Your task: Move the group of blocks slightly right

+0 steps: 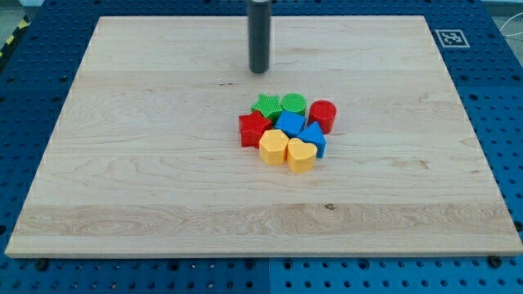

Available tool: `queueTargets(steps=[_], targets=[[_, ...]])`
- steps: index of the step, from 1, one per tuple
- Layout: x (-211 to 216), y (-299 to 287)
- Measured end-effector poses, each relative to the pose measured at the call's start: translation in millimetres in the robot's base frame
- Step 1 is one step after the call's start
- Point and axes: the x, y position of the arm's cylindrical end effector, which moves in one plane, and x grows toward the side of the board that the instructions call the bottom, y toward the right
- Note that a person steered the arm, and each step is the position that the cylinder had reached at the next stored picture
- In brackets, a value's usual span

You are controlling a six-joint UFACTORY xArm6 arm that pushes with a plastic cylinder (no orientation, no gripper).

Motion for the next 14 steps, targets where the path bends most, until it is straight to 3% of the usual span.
queueTargets(steps=[4, 7, 8, 9, 10, 14], targets=[[-2.7, -30.8], [-12.1, -92.2], [-16.2, -153.6], [11.3, -173.9], [78.3, -174.1], [138.1, -159.5]])
